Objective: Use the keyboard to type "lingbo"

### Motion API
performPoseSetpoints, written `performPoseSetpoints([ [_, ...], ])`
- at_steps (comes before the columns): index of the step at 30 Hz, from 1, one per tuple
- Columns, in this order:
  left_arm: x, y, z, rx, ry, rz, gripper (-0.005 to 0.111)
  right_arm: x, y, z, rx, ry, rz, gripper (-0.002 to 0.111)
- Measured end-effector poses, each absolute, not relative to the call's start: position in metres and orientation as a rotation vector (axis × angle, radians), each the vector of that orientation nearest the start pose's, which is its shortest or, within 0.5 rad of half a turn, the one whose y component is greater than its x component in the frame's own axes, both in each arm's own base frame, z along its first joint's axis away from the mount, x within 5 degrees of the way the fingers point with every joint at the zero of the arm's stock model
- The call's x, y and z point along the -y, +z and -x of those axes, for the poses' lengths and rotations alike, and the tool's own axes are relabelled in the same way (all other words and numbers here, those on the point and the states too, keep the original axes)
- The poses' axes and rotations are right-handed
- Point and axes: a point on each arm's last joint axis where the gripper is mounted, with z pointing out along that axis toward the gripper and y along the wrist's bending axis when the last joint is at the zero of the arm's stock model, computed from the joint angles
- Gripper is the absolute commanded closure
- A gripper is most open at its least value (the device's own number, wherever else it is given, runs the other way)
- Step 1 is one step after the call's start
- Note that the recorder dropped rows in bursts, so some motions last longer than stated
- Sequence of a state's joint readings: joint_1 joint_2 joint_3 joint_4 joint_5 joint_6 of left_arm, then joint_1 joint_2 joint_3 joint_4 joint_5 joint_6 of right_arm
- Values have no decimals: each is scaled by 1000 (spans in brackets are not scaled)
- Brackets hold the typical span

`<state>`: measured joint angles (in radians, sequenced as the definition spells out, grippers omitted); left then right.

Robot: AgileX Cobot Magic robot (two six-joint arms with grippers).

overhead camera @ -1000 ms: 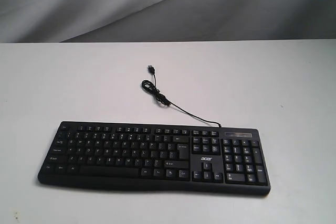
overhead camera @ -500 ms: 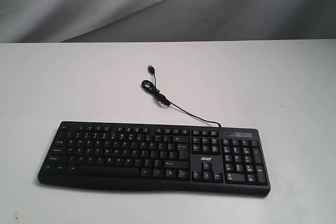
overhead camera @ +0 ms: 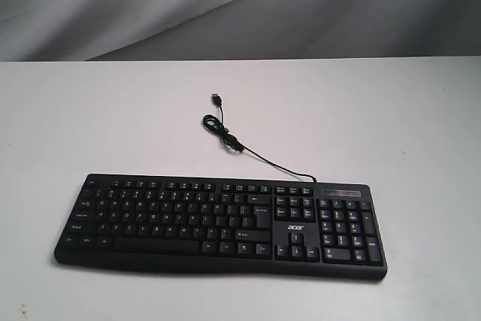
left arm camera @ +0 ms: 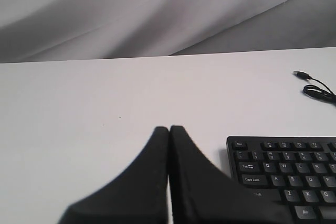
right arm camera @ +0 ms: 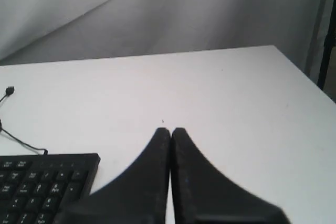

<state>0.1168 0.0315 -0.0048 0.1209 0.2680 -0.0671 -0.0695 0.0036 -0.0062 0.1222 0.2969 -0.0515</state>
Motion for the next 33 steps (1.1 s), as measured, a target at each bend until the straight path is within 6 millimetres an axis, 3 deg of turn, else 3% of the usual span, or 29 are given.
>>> performPoseSetpoints([
  [33, -10, 189, -56, -1777, 148, 83, 106, 0, 184, -54, -1815, 34, -95, 108],
])
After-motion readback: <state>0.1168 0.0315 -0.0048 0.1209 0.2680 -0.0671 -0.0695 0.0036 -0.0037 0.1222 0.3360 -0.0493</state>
